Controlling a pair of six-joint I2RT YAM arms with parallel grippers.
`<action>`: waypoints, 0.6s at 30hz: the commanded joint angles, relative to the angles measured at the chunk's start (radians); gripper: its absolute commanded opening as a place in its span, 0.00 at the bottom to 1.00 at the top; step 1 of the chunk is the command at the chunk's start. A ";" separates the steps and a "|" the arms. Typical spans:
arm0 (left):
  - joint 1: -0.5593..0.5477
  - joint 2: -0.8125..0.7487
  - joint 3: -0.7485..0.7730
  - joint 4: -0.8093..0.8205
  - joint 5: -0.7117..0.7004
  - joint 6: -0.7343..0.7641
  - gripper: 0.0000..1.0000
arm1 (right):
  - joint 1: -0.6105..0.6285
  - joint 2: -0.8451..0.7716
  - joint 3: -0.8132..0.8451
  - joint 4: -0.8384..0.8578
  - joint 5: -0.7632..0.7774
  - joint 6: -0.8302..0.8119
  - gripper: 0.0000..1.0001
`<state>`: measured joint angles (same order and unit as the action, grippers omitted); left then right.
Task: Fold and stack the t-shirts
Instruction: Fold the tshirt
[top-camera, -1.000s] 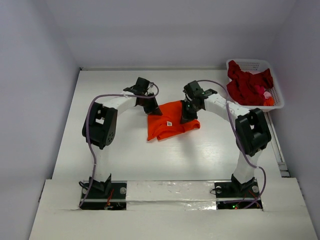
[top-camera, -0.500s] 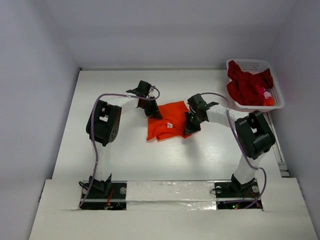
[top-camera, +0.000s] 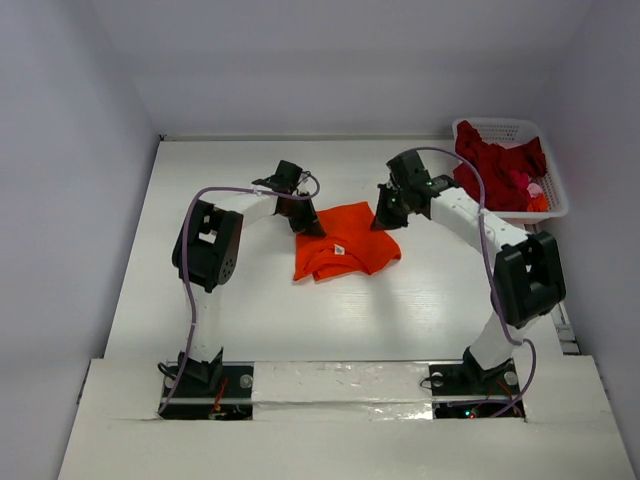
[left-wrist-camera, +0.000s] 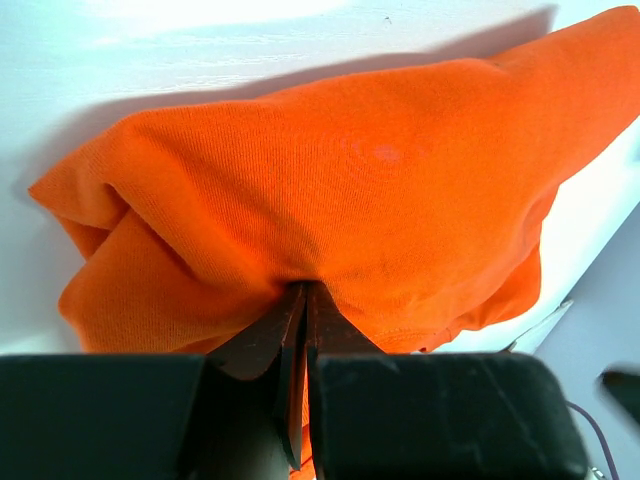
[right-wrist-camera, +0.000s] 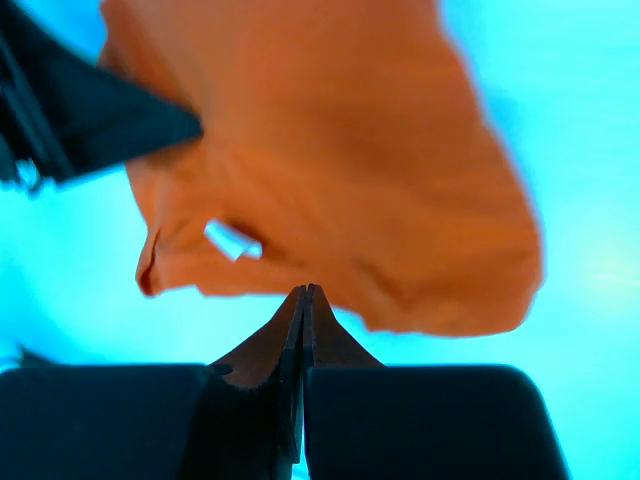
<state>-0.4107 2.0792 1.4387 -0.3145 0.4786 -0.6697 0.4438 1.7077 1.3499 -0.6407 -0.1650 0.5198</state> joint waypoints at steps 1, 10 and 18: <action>-0.004 -0.004 0.034 -0.014 0.009 0.015 0.00 | -0.057 0.058 0.023 -0.013 0.045 -0.020 0.00; -0.004 -0.070 0.043 -0.054 -0.021 0.016 0.00 | -0.057 0.185 0.008 0.015 -0.014 -0.055 0.00; 0.006 -0.064 0.052 -0.071 -0.018 0.032 0.00 | -0.057 0.081 -0.158 0.067 -0.007 -0.006 0.00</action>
<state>-0.4107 2.0632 1.4551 -0.3603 0.4603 -0.6613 0.3809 1.8526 1.2358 -0.6117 -0.1787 0.4950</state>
